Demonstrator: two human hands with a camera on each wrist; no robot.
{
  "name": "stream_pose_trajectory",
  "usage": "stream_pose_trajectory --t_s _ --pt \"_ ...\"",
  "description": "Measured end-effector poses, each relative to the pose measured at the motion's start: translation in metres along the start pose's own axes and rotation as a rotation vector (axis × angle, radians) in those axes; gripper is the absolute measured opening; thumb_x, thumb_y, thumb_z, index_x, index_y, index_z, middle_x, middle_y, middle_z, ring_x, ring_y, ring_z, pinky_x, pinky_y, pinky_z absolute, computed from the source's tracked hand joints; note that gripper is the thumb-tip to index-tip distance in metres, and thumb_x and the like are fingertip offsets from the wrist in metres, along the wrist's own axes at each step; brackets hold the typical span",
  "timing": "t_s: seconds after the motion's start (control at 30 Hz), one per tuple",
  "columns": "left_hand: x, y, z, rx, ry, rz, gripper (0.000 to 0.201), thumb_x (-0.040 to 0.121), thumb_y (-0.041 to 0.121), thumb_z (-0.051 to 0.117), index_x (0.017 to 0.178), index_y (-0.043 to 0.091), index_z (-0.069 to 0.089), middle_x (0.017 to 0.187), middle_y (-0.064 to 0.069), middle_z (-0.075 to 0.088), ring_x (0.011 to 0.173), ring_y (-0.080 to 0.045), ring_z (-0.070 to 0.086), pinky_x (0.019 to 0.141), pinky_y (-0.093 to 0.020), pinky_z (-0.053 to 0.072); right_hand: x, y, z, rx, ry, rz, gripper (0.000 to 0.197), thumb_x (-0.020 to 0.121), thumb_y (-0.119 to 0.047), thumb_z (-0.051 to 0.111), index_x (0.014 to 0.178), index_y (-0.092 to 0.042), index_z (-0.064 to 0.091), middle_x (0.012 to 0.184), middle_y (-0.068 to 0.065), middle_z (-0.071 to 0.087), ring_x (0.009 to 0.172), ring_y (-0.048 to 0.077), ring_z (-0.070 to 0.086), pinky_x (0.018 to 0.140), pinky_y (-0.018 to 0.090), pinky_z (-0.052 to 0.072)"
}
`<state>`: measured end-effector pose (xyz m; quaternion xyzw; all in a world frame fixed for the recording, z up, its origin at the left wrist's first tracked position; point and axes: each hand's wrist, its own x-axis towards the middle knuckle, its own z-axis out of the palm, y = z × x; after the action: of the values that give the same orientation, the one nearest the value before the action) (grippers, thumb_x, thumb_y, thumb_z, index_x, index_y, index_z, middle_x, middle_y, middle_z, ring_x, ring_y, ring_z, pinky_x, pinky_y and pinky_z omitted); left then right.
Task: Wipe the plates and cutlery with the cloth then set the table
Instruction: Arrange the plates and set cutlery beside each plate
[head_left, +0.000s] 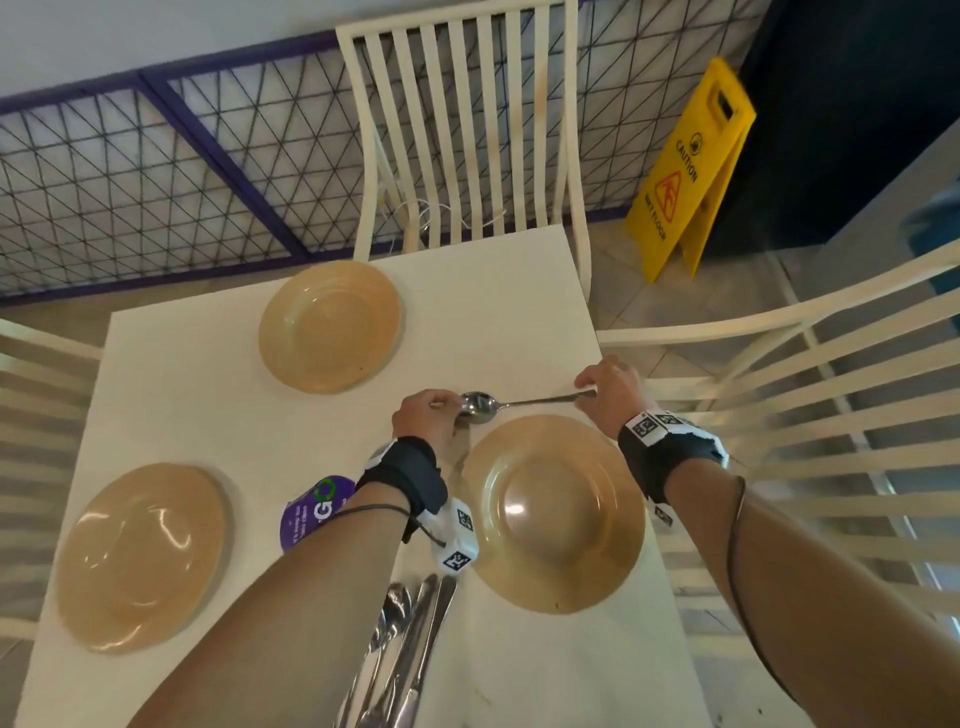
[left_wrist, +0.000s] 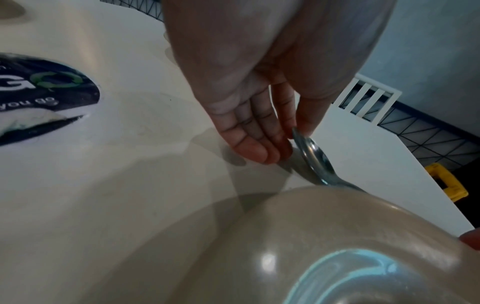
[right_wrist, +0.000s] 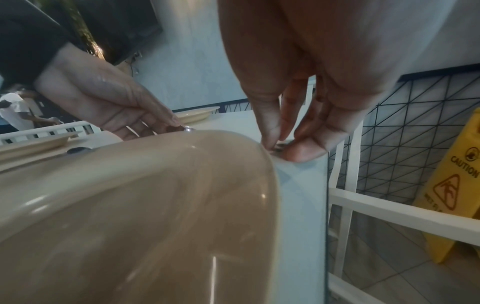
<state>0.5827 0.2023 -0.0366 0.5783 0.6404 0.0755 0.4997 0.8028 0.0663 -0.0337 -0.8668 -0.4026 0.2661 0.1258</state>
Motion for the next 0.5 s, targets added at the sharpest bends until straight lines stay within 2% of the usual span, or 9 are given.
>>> stream_pose_trajectory --t_s 0.07,0.1,0.13,0.2,0.27,0.37,0.43,0.5 --pt "-0.008 0.005 -0.011 -0.016 0.005 0.009 0.01 0.086 0.028 0.066 0.083 0.027 0.075 0.088 -0.003 0.077 0.08 -0.024 0.073 0.082 -0.036 0.061 -0.006 -0.005 -0.006 0.015 0.027 -0.008 0.027 0.09 -0.017 0.07 0.117 -0.015 0.069 0.128 0.011 0.057 0.115 0.03 0.056 0.096 0.037 0.045" --pt "-0.014 0.006 -0.018 -0.026 0.0 0.009 0.012 0.089 0.024 0.063 0.087 0.025 0.075 0.088 -0.005 0.076 0.073 -0.021 0.071 0.076 -0.032 0.06 -0.01 -0.009 -0.009 0.036 0.055 -0.021 0.027 0.09 -0.017 0.069 0.117 -0.016 0.07 0.128 0.011 0.057 0.115 0.03 0.056 0.097 0.038 0.045" --pt "-0.018 0.005 -0.026 -0.038 -0.003 0.005 0.014 0.091 0.02 0.061 0.088 0.023 0.075 0.088 -0.007 0.076 0.067 -0.02 0.068 0.07 -0.029 0.057 -0.016 -0.014 -0.012 0.067 0.085 -0.038 0.027 0.09 -0.017 0.069 0.116 -0.016 0.07 0.126 0.01 0.058 0.114 0.03 0.056 0.095 0.037 0.045" --pt "-0.032 0.001 -0.045 -0.068 -0.014 0.001 0.015 0.093 0.019 0.06 0.094 0.017 0.074 0.09 -0.008 0.076 0.064 -0.018 0.065 0.065 -0.027 0.053 -0.032 -0.027 -0.016 0.143 0.124 -0.081 0.025 0.091 -0.019 0.068 0.115 -0.017 0.071 0.119 0.006 0.062 0.105 0.023 0.059 0.088 0.03 0.043" --pt "-0.05 -0.01 -0.064 -0.112 -0.024 -0.002 0.015 0.094 0.02 0.061 0.098 0.013 0.073 0.091 -0.011 0.075 0.067 -0.02 0.064 0.067 -0.028 0.052 -0.055 -0.045 -0.015 0.183 0.119 -0.142 0.023 0.091 -0.02 0.068 0.114 -0.018 0.072 0.115 0.001 0.064 0.095 0.013 0.057 0.086 0.025 0.04" --pt "-0.084 -0.034 -0.093 -0.14 -0.014 0.026 0.017 0.094 0.021 0.062 0.101 0.01 0.073 0.089 -0.009 0.075 0.07 -0.02 0.064 0.07 -0.029 0.052 -0.103 -0.073 -0.006 0.235 0.046 -0.206 0.019 0.093 -0.023 0.066 0.111 -0.023 0.073 0.109 -0.004 0.066 0.094 0.012 0.059 0.084 0.021 0.039" --pt "-0.109 -0.055 -0.112 -0.144 -0.001 0.043 0.018 0.094 0.022 0.063 0.1 0.008 0.073 0.086 -0.007 0.075 0.07 -0.019 0.064 0.069 -0.03 0.051 -0.141 -0.091 0.01 0.267 -0.025 -0.218 0.017 0.093 -0.024 0.065 0.107 -0.023 0.074 0.104 -0.007 0.066 0.093 0.011 0.059 0.083 0.022 0.041" --pt "-0.133 -0.081 -0.13 -0.108 0.013 0.05 0.017 0.095 0.021 0.061 0.091 0.01 0.073 0.083 -0.006 0.075 0.071 -0.019 0.064 0.072 -0.034 0.053 -0.177 -0.105 0.038 0.297 -0.099 -0.228 0.014 0.092 -0.023 0.066 0.102 -0.021 0.075 0.101 -0.005 0.068 0.091 0.011 0.06 0.084 0.026 0.047"
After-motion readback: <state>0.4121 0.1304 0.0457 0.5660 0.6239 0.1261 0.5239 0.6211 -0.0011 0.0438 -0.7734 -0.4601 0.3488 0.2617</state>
